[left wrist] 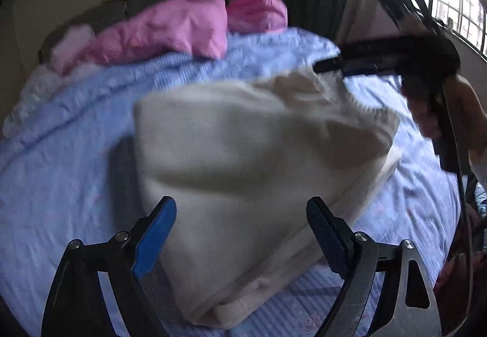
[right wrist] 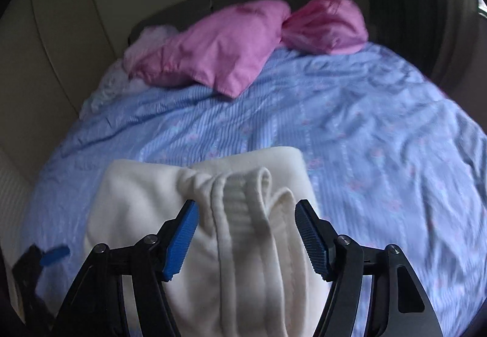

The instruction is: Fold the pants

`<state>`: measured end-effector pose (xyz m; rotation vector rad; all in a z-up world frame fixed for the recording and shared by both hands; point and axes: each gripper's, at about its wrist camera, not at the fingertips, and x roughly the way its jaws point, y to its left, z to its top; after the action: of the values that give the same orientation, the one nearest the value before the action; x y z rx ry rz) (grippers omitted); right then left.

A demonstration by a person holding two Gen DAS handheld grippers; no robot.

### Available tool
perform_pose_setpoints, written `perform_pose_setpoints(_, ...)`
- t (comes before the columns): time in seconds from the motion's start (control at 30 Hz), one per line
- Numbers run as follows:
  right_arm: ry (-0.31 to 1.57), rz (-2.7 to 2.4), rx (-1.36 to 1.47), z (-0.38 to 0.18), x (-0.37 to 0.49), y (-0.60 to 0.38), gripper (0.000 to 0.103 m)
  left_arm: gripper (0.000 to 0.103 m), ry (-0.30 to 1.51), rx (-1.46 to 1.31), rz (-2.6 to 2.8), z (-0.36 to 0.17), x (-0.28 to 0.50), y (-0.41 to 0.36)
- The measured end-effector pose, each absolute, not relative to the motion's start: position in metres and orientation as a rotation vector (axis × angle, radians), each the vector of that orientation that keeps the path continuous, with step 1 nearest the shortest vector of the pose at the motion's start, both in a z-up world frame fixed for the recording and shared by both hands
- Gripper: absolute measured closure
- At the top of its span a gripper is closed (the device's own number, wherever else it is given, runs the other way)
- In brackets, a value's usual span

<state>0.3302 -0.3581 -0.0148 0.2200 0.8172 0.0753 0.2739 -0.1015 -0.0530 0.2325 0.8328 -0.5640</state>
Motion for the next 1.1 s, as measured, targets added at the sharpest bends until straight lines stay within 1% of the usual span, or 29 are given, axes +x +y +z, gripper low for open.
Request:
perform_pose_setpoints(0.03, 0.849, 0.077, 0.231, -0.022, 0.342, -0.358, 0.051, 0.019, 0.865, 0.219, -0.561, -0.061, 0.277, -0.100)
perform_pose_setpoints(0.07, 0.872, 0.081, 0.236, -0.027, 0.348, -0.358, 0.057, 0.019, 0.883, 0.209, -0.558, -0.066, 0.279, -0.099)
perform_pose_setpoints(0.1, 0.901, 0.071, 0.238, -0.033, 0.355, -0.359, 0.068, 0.019, 0.897, 0.192, -0.554, -0.073, 0.280, -0.097)
perform_pose_setpoints(0.13, 0.917, 0.030, 0.212, -0.038, 0.359, -0.360, 0.084, 0.020, 0.897, 0.184, -0.551, -0.077, 0.280, -0.096)
perform_pose_setpoints(0.17, 0.899, 0.024, 0.211, -0.036, 0.358, -0.364, 0.087, 0.020, 0.891, 0.189, -0.543, -0.079, 0.277, -0.096)
perform_pose_setpoints(0.2, 0.868, 0.039, 0.242, -0.032, 0.355, -0.369, 0.092, 0.020, 0.883, 0.202, -0.534, -0.079, 0.274, -0.099)
perform_pose_setpoints(0.27, 0.768, 0.058, 0.318, -0.017, 0.348, -0.381, 0.092, 0.021, 0.875, 0.207, -0.518, -0.078, 0.271, -0.104)
perform_pose_setpoints(0.33, 0.729, 0.029, 0.304, -0.014, 0.348, -0.382, 0.092, 0.021, 0.875, 0.202, -0.510, -0.079, 0.269, -0.104)
perform_pose_setpoints(0.47, 0.808, -0.030, 0.238, -0.047, 0.359, -0.383, 0.092, 0.019, 0.851, 0.245, -0.494, -0.080, 0.260, -0.110)
perform_pose_setpoints(0.57, 0.831, -0.053, 0.234, -0.054, 0.354, -0.389, 0.086, 0.017, 0.848, 0.261, -0.487, -0.079, 0.263, -0.111)
perform_pose_setpoints(0.63, 0.795, -0.075, 0.225, -0.038, 0.341, -0.392, 0.063, 0.017, 0.856, 0.251, -0.490, -0.077, 0.266, -0.109)
perform_pose_setpoints(0.67, 0.764, -0.095, 0.205, -0.028, 0.332, -0.391, 0.058, 0.017, 0.863, 0.235, -0.492, -0.073, 0.266, -0.106)
perform_pose_setpoints(0.7, 0.728, -0.101, 0.178, -0.018, 0.322, -0.390, 0.047, 0.017, 0.858, 0.221, -0.491, -0.069, 0.265, -0.104)
perform_pose_setpoints(0.73, 0.706, -0.111, 0.151, -0.012, 0.312, -0.388, 0.043, 0.017, 0.842, 0.211, -0.483, -0.064, 0.263, -0.101)
perform_pose_setpoints(0.83, 0.679, -0.052, 0.131, -0.004, 0.274, -0.379, 0.043, 0.016, 0.797, 0.203, -0.463, -0.054, 0.258, -0.098)
perform_pose_setpoints(1.0, 0.794, -0.081, 0.166, -0.049, 0.244, -0.387, 0.043, 0.016, 0.807, 0.250, -0.484, -0.056, 0.247, -0.110)
perform_pose_setpoints(1.1, 0.848, -0.118, 0.260, -0.076, 0.243, -0.406, 0.043, 0.016, 0.814, 0.296, -0.498, -0.061, 0.240, -0.119)
